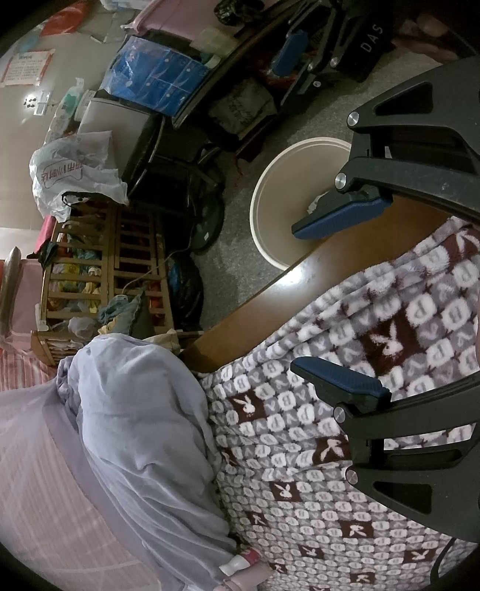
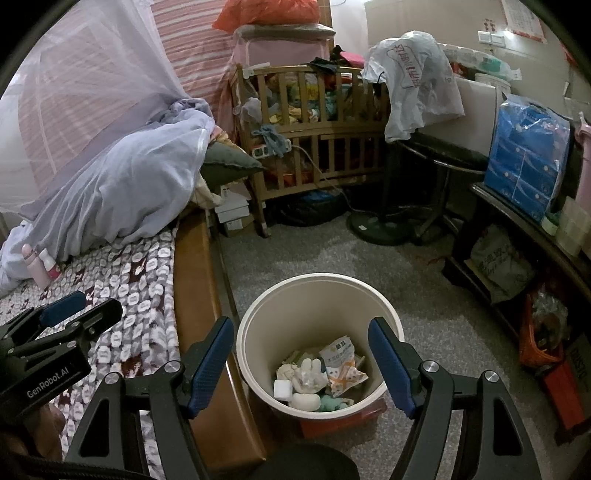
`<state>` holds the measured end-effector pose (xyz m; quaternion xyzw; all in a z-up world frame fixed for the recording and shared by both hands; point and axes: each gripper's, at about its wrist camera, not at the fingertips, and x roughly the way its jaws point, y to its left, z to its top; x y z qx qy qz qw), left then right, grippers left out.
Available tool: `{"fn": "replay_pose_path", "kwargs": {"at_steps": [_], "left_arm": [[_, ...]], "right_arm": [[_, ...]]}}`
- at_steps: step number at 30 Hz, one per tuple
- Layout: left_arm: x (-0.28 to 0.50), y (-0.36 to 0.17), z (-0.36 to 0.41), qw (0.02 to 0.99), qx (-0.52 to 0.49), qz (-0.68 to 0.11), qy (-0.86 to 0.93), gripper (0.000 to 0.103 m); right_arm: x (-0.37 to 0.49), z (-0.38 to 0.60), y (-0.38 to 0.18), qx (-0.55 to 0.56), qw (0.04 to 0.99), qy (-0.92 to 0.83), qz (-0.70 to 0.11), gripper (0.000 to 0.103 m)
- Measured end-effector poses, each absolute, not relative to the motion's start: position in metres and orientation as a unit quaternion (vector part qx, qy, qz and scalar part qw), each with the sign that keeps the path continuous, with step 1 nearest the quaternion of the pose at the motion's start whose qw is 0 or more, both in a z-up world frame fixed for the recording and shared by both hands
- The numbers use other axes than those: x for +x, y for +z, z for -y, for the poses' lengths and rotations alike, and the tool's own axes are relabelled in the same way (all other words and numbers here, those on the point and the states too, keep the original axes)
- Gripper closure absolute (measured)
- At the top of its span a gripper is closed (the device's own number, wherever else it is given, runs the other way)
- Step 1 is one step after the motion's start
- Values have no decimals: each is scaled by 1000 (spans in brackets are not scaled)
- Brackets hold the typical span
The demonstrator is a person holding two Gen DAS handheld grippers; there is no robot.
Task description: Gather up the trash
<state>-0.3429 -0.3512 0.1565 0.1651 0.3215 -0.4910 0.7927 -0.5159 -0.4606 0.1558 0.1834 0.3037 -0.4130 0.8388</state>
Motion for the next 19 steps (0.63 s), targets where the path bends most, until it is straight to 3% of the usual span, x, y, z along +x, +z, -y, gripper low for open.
{"fn": "replay_pose_path", "kwargs": {"at_steps": [19], "left_arm": [[-333, 153, 348, 778, 174, -331, -505, 38]], "right_arm": [[-515, 462, 156, 184, 838, -411, -309, 28]]}}
